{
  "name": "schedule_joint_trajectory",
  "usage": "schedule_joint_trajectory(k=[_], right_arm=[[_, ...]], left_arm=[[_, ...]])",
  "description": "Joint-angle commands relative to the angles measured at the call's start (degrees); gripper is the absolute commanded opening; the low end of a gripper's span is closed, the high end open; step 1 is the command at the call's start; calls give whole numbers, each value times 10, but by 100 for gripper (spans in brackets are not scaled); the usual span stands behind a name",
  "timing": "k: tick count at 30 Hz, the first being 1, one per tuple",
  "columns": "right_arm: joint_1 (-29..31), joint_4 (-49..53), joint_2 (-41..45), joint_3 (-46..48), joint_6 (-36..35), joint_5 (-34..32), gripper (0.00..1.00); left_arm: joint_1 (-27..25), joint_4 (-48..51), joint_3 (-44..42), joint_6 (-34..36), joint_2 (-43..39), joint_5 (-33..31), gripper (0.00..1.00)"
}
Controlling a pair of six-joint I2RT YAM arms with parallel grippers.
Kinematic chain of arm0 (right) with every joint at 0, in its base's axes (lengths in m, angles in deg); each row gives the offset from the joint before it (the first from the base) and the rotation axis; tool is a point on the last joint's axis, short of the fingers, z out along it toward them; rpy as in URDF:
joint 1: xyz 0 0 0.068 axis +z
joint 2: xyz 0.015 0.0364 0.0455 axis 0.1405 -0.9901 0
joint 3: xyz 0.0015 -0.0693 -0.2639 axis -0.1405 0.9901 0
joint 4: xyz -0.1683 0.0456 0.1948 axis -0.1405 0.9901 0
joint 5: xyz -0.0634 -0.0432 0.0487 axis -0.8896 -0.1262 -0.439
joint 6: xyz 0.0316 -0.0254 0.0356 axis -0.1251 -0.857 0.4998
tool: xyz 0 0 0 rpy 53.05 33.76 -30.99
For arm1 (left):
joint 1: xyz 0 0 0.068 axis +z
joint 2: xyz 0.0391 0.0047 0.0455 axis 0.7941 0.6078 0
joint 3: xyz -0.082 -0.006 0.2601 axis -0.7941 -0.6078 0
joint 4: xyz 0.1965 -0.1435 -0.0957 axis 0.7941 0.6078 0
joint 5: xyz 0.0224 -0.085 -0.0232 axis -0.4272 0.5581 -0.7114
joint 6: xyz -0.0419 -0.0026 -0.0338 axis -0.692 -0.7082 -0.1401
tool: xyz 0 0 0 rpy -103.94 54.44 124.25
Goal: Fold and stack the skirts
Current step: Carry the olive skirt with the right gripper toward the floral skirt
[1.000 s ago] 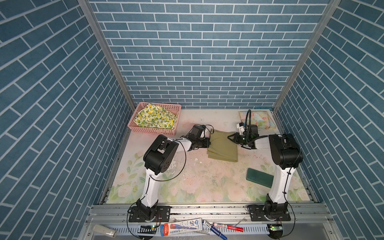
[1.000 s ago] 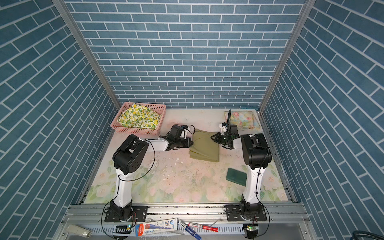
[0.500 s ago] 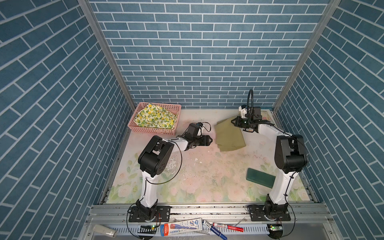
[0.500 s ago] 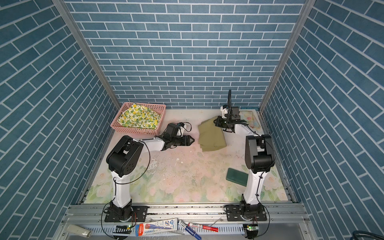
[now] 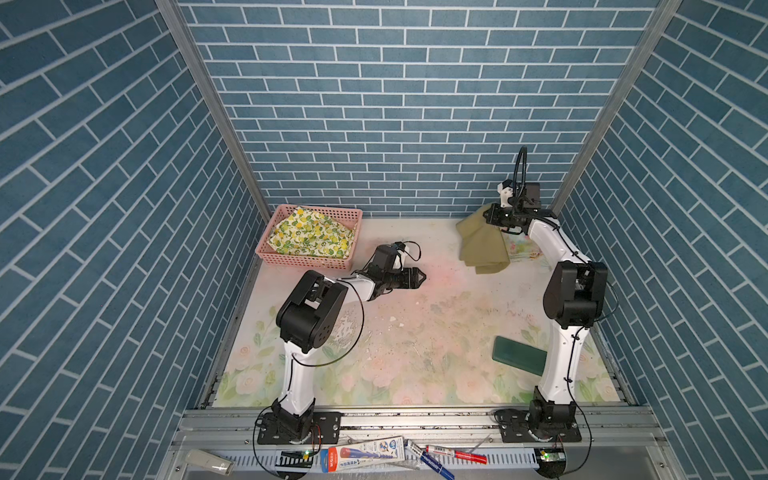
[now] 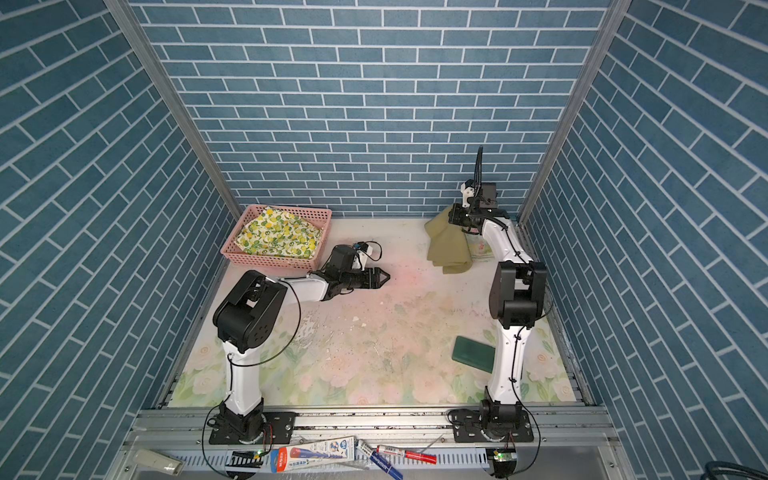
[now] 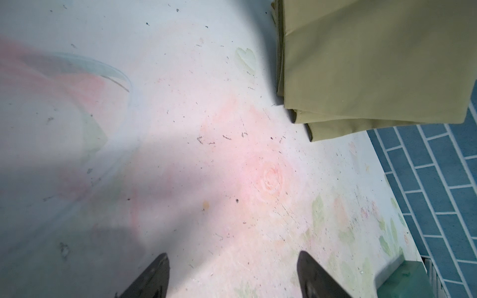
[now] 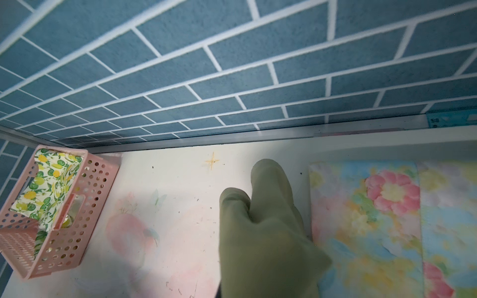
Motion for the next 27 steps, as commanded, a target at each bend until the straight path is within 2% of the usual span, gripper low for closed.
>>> schedule_joint_trajectory(k=[1,9,12,22,27], right_arm=[[16,8,-16,-60,25,4,0],[44,0,-16,-158,123,6,0],[47,-24,-15,-169,168,-7,0],[42,-259,-15,0,330,-113,0],[23,-304,-30,56,335,-135,0]], left_arm=[[1,-9,8,-5,19,9,78],[1,-7,15,-8,26,11,77],[1,-11,14,-10,28,11,77],[1,-22,11,-18,34,17,76],[2,-27,3,-18,31,16,76]])
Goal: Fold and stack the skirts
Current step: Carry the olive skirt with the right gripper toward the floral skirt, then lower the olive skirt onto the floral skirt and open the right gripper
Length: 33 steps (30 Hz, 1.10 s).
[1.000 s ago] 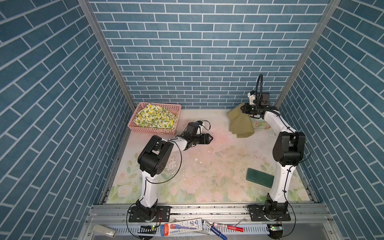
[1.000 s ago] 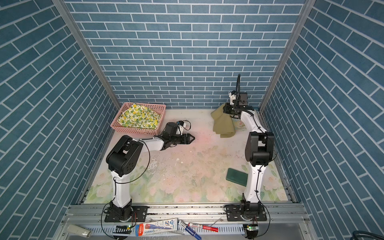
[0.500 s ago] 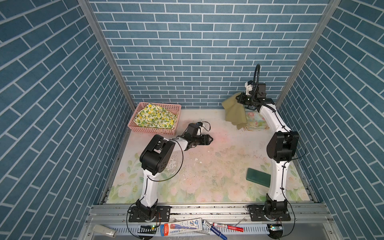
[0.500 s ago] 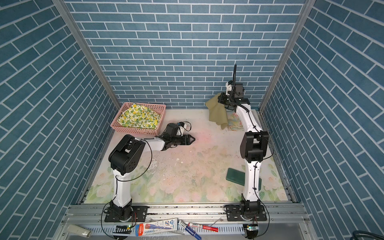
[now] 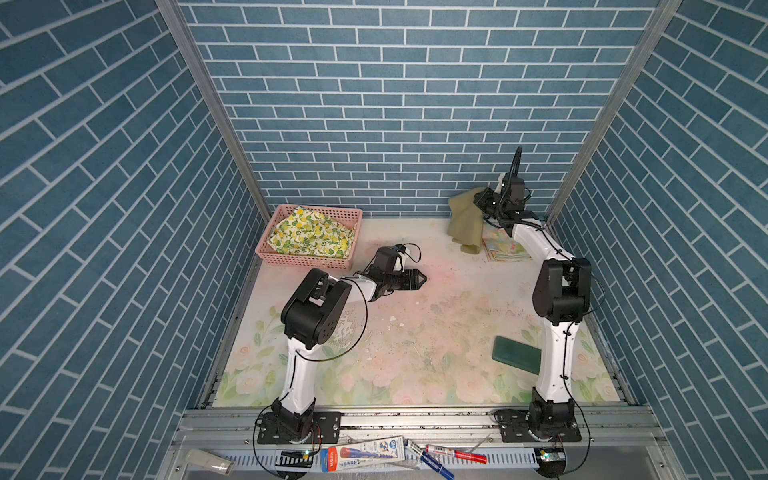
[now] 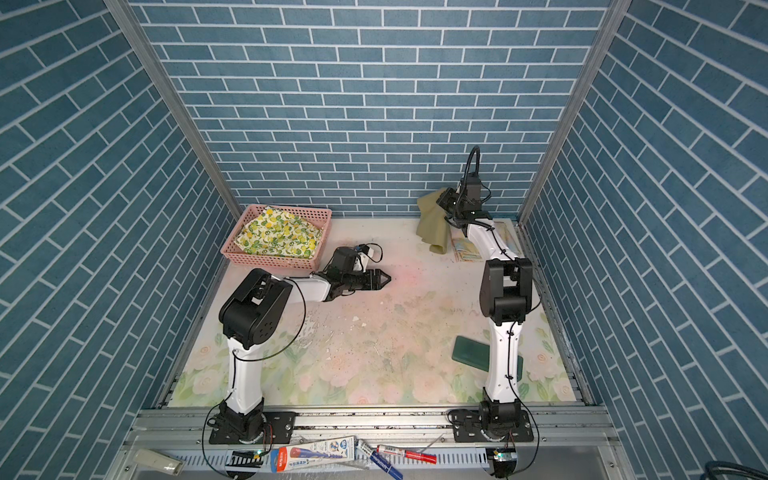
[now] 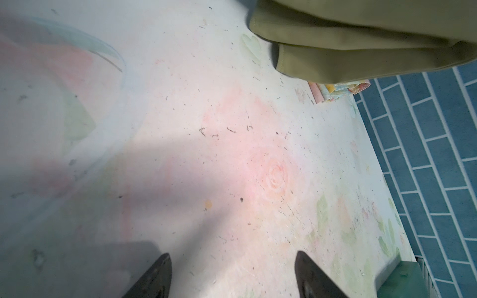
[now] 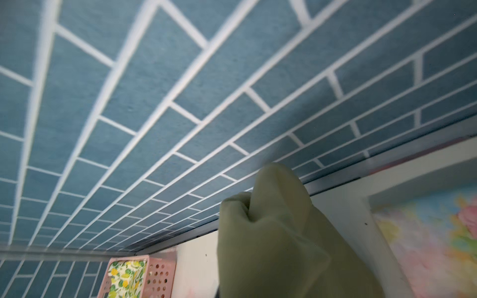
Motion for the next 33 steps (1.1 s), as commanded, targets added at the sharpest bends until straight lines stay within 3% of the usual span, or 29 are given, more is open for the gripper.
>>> schedule_joint_trajectory(k=[1,10,20,25,29,33], right_arm=[[-16,-74,-7,24,32,-34,0],[-43,-39,-27,-3,-18,-35,0],[-53,-73,-83,-96,77,-39,0],[-53,-65,-96,-149,81,-46,0],[-61,-74,-90,-144,80,-62,0],[-76,-116,-63,-70,103,-83,0]], left_arm=[[2,-10,0,-1,9,4,76],[2,-11,7,-6,22,7,74],[1,-2,21,-10,29,5,73],[1,8,19,-6,22,-1,73],[0,13,22,-6,20,-3,72],[-2,16,25,-6,19,-5,73]])
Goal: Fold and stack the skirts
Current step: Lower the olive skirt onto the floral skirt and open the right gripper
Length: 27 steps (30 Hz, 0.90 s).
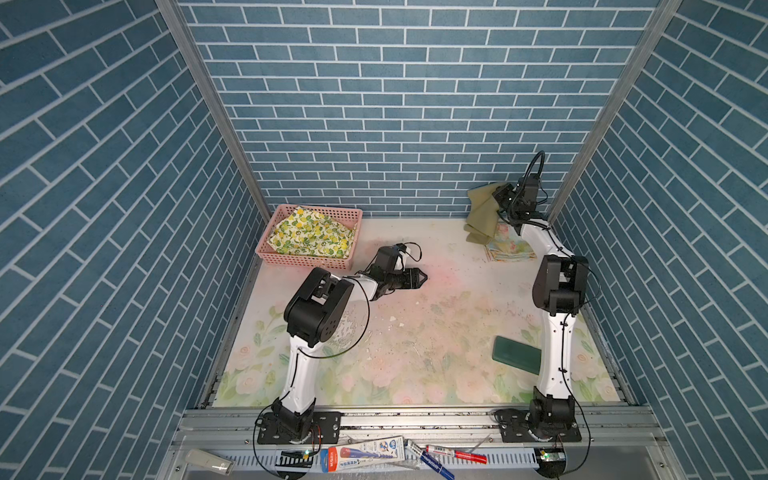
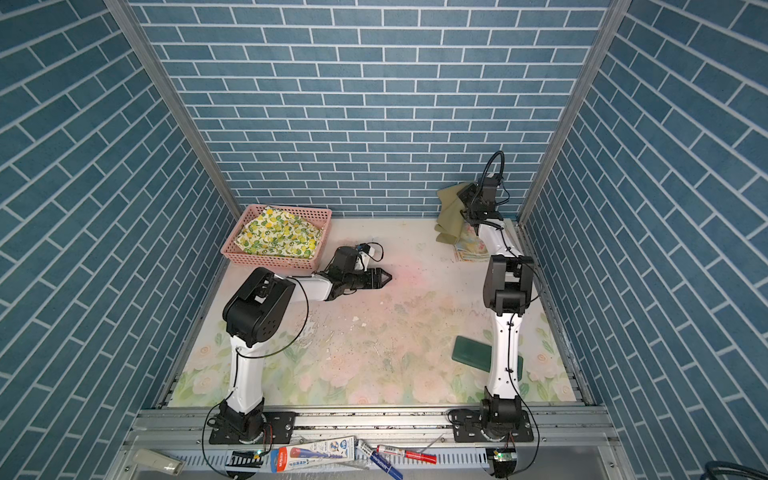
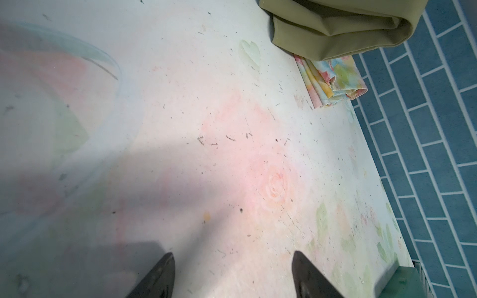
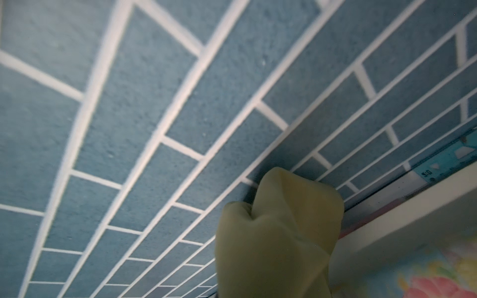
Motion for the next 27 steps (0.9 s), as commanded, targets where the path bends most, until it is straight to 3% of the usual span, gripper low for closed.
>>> schedule_joint_trajectory(k=[1,9,15,21,27], right_arm=[[-20,-75,46,68,39,-38,0],[-59,-235,150,323,89,-122,0],[-79,-311,173,430,124,-171,0],[-88,-346,158,473,171,-195,0],[-87,-299,144,479,212,-220,0]], left_arm=[[-3,26,10,3,2,-7,73],[-15,39,13,10,-7,-15,72],[-26,56,18,17,-16,-27,72],[-33,66,19,20,-23,-36,72],[-38,72,17,22,-31,-48,72]])
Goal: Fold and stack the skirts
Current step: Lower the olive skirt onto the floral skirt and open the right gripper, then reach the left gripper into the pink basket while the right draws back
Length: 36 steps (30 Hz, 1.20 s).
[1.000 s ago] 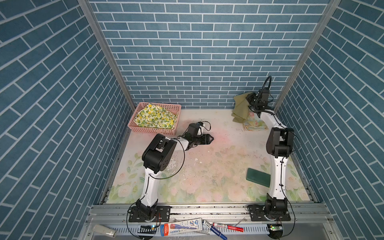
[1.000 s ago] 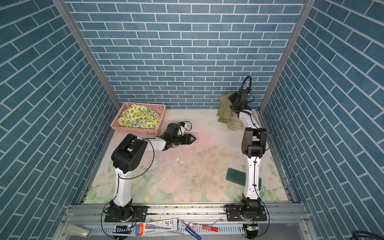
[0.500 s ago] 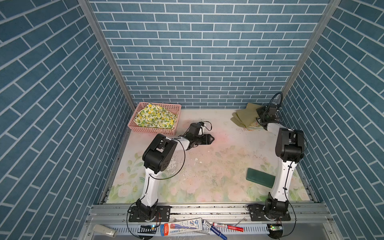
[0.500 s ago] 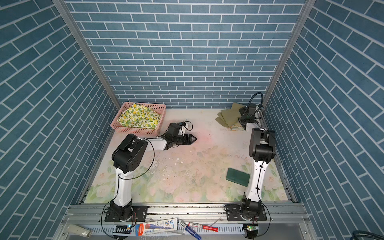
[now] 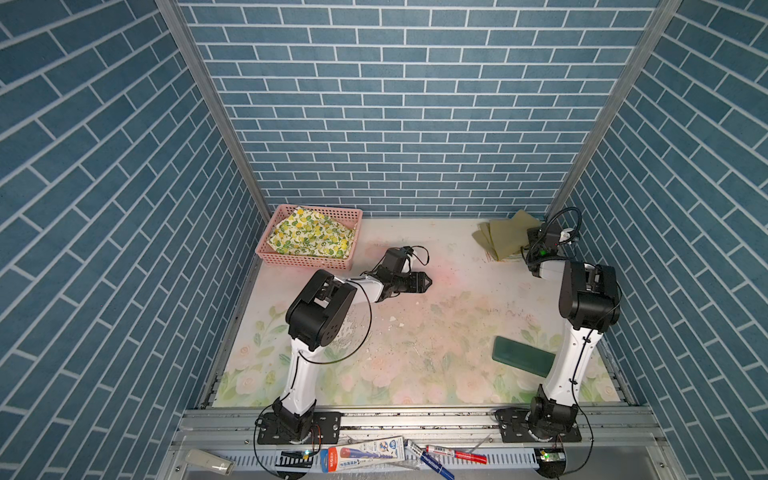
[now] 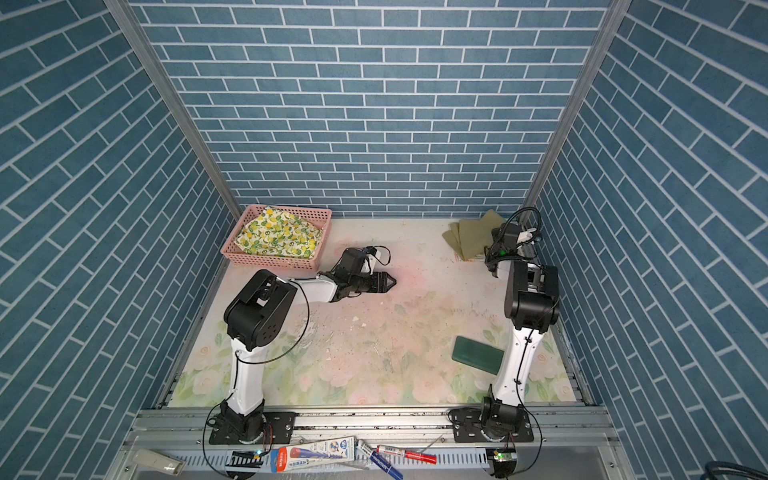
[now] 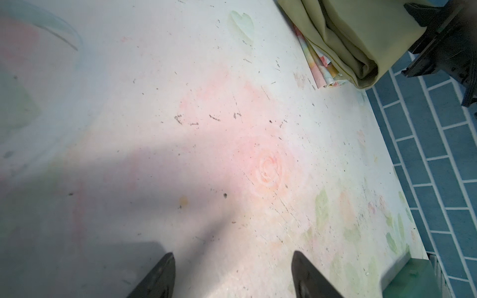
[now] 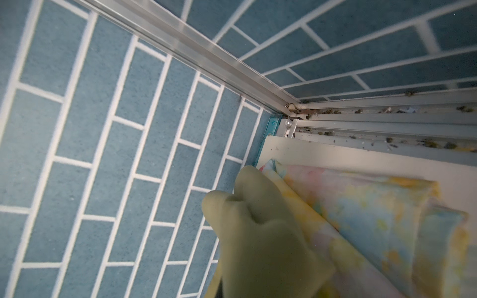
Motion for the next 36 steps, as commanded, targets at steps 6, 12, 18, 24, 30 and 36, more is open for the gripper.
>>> schedule_joint_trajectory(k=[6,12,18,24,30,36], right_arm=[[4,50,-7,6,82,-71,0],[4,111,-9,-15,79,-73,0],[-4,209,34,3,58,-55,64],[-24,314,96,29,22,-57,94],[-38,410,152,48,-17,-62,95],[-40,480,197,52,-86,-98,96]], left_arm=[[-7,20,5,8,-24,-20,72],[-8,34,5,17,-29,-34,72],[-8,53,7,19,-52,-68,80],[-7,87,6,19,-95,-129,100],[-7,181,27,8,-136,-229,100],[-7,279,47,9,-173,-321,100]])
